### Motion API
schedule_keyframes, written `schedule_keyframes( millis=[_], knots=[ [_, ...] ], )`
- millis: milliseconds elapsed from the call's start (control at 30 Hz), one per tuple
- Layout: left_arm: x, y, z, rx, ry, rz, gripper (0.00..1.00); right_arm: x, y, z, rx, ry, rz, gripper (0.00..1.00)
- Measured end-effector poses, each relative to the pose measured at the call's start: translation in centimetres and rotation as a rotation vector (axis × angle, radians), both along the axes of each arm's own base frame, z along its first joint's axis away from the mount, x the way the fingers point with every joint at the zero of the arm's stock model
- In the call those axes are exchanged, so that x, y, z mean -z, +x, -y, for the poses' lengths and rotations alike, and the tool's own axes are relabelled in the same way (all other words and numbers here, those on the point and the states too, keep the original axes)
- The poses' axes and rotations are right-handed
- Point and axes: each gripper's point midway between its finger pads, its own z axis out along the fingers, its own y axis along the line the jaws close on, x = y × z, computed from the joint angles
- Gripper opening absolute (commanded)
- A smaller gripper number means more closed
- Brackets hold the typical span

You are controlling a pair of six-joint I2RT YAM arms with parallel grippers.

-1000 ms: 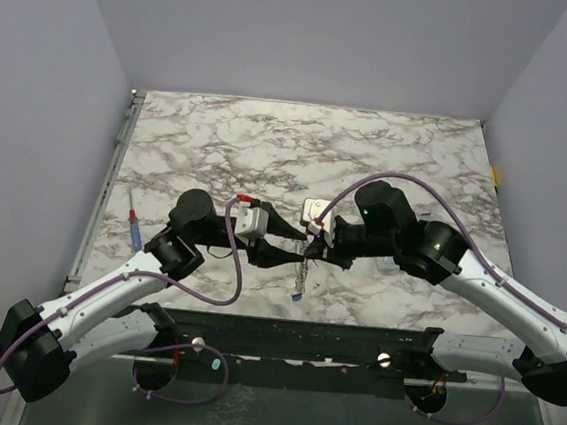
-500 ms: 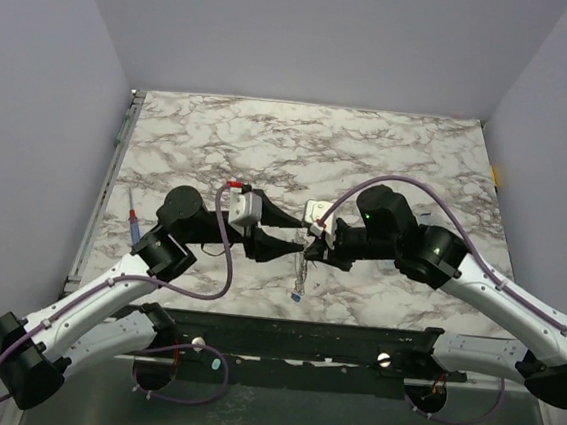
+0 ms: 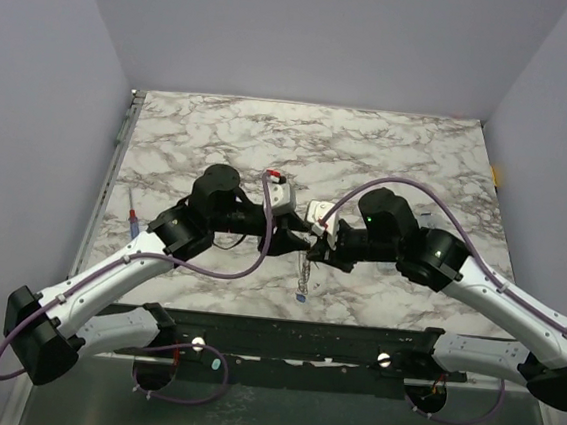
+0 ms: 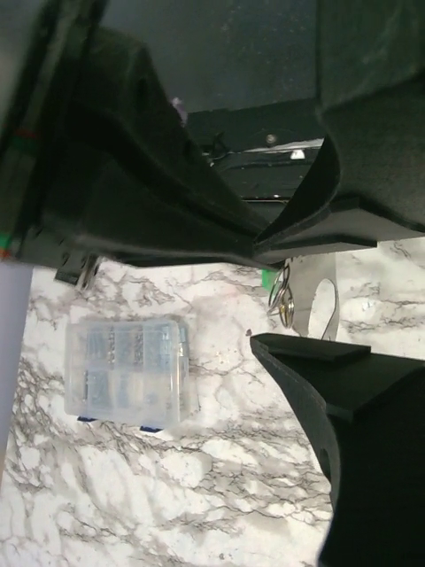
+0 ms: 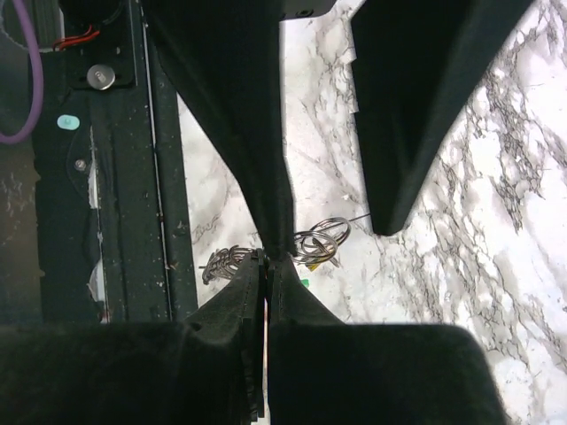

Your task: Put the keys on the keyring

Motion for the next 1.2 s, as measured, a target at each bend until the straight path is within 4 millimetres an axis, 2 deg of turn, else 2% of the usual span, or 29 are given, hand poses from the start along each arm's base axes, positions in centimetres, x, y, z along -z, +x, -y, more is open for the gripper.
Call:
schedule_keyframes(
  millis=[67, 233, 500, 667, 1000, 1100, 1200],
  knots=[
    [0.5, -0.8, 0.0, 0.023, 0.015, 0.018, 0.35, -0.2, 0.0, 0.0, 0.002, -0.001, -0.005, 0.01],
    [0.3, -2.2, 0.0, 0.066, 0.006, 0.09, 0.33, -0.6, -0.1, -0.3, -0.007, -0.008, -0.022, 0.01],
    [0.8, -2.4, 0.0, 0.08, 0.012, 0.107, 0.3, -0.3, -0.5, -0.3, -0.022, -0.033, -0.053, 0.01],
    [0.9, -2.5, 0.0, 0.082, 0.006, 0.125, 0.36, -0.4, -0.6, -0.2, -0.023, -0.035, -0.054, 0.01],
    [0.9, -2.5, 0.0, 0.086, -0.005, 0.141, 0.31, -0.7, -0.8, -0.1, -0.029, -0.03, -0.055, 0.01],
    [0.8, -2.6, 0.0, 0.089, -0.009, 0.144, 0.44, -0.8, -0.7, -0.1, -0.029, -0.028, -0.054, 0.01],
    [0.6, -2.5, 0.0, 0.088, -0.014, 0.15, 0.49, -0.9, -0.8, -0.1, -0.031, -0.027, -0.055, 0.01]
  ],
)
